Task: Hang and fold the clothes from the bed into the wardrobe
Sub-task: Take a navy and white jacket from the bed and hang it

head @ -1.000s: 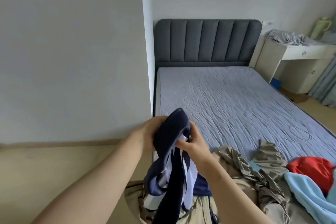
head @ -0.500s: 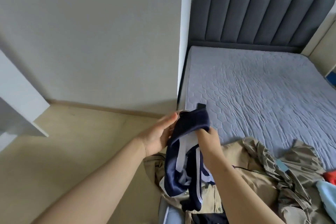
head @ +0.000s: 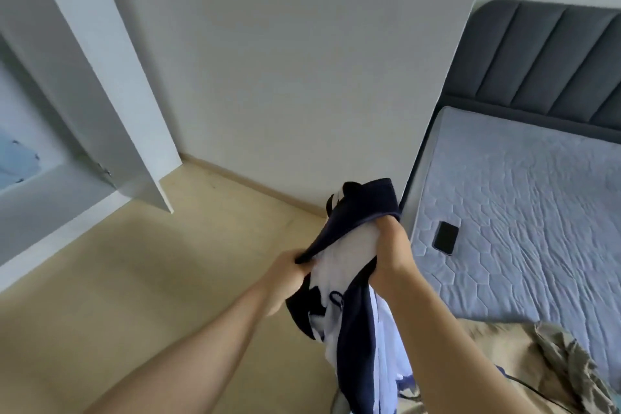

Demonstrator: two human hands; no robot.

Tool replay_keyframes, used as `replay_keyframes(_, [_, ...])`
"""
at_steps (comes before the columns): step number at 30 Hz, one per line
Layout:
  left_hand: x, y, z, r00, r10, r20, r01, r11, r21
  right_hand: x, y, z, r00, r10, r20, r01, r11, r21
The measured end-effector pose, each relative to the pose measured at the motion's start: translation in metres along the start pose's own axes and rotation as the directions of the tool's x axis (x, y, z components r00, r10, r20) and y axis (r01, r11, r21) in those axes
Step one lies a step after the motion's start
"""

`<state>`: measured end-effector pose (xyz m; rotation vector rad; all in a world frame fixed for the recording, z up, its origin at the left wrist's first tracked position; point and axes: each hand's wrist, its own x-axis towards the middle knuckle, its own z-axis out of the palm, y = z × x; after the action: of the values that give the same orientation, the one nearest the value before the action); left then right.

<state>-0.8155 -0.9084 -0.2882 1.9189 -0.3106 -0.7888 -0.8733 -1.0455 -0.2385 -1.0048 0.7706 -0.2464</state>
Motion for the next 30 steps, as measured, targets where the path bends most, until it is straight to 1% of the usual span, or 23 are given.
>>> replay_keyframes(1, [0.0, -0.002, -0.018, 0.995, -0.008, -0.099, 0.005, 0.999, -0.039, 0.0, 0.001, 0.017, 1.0, -0.009, 0.029, 0.01, 1.0, -0.029])
replay_keyframes(4, [0.003, 0.007, -0.066, 0.944, 0.021, -0.328, -0.028, 0.999, -0.018, 0.006, 0.006, 0.05, 0.991, -0.106, 0.082, 0.116, 0.985, -0.127])
replay_keyframes(6, [0.005, 0.014, -0.103, 0.908, 0.032, -0.419, -0.079, 0.992, -0.095, 0.006, 0.017, 0.075, 0.981, -0.149, 0.122, 0.171, 0.965, -0.2])
replay_keyframes(8, [0.006, 0.023, -0.142, 0.878, 0.063, -0.474, -0.13, 0.985, -0.11, 0.007, 0.03, 0.103, 0.978, -0.144, 0.15, 0.177, 0.955, -0.237])
replay_keyframes(12, [0.002, 0.033, -0.212, 0.822, 0.202, -0.533, -0.224, 0.974, 0.023, 0.014, 0.053, 0.161, 0.983, -0.103, 0.155, 0.15, 0.931, -0.333])
replay_keyframes(14, [-0.004, 0.027, -0.241, 0.803, 0.238, -0.547, -0.244, 0.968, 0.064, 0.018, 0.064, 0.195, 0.969, -0.141, 0.205, 0.212, 0.898, -0.385])
replay_keyframes(15, [-0.008, 0.023, -0.254, 0.8, 0.25, -0.546, -0.244, 0.966, 0.085, 0.02, 0.069, 0.212, 0.963, -0.171, 0.207, 0.247, 0.867, -0.433])
replay_keyframes(16, [-0.012, 0.019, -0.267, 0.8, 0.26, -0.54, -0.24, 0.965, 0.11, 0.021, 0.072, 0.23, 0.959, -0.214, 0.185, 0.28, 0.802, -0.528])
replay_keyframes(17, [-0.015, 0.016, -0.276, 0.808, 0.272, -0.523, -0.232, 0.962, 0.141, 0.021, 0.075, 0.244, 0.948, -0.261, 0.182, 0.315, 0.69, -0.652])
replay_keyframes(18, [-0.019, 0.013, -0.285, 0.816, 0.284, -0.503, -0.226, 0.958, 0.176, 0.019, 0.078, 0.258, 0.926, -0.297, 0.235, 0.368, 0.562, -0.74])
replay_keyframes(19, [-0.022, 0.01, -0.294, 0.82, 0.293, -0.491, -0.217, 0.954, 0.208, 0.016, 0.08, 0.273, 0.899, -0.291, 0.328, 0.433, 0.47, -0.769])
replay_keyframes(20, [-0.026, 0.003, -0.308, 0.815, 0.291, -0.501, -0.201, 0.953, 0.226, 0.014, 0.086, 0.292, 0.872, -0.248, 0.422, 0.489, 0.459, -0.742])
replay_keyframes(21, [-0.029, 0.0, -0.318, 0.807, 0.282, -0.519, -0.185, 0.955, 0.232, 0.01, 0.09, 0.304, 0.859, -0.211, 0.467, 0.506, 0.5, -0.703])
replay_keyframes(22, [-0.032, -0.004, -0.328, 0.793, 0.27, -0.545, -0.172, 0.959, 0.225, 0.008, 0.093, 0.314, 0.844, -0.205, 0.496, 0.517, 0.561, -0.647])
replay_keyframes(23, [-0.036, -0.008, -0.338, 0.78, 0.258, -0.57, -0.16, 0.963, 0.216, 0.008, 0.096, 0.322, 0.838, -0.225, 0.496, 0.518, 0.611, -0.599])
replay_keyframes(25, [-0.042, -0.019, -0.361, 0.75, 0.242, -0.616, -0.096, 0.961, 0.26, 0.009, 0.1, 0.34, 0.837, -0.266, 0.478, 0.522, 0.65, -0.552])
replay_keyframes(27, [-0.046, -0.032, -0.38, 0.722, 0.222, -0.655, 0.049, 0.928, 0.369, 0.009, 0.1, 0.357, 0.827, -0.286, 0.484, 0.533, 0.671, -0.515])
replay_keyframes(28, [-0.048, -0.042, -0.392, 0.685, 0.208, -0.698, 0.142, 0.902, 0.408, 0.01, 0.102, 0.37, 0.815, -0.271, 0.512, 0.541, 0.671, -0.506])
replay_keyframes(30, [-0.05, -0.062, -0.417, 0.598, 0.164, -0.784, 0.288, 0.869, 0.402, 0.017, 0.107, 0.394, 0.792, -0.258, 0.553, 0.555, 0.681, -0.478])
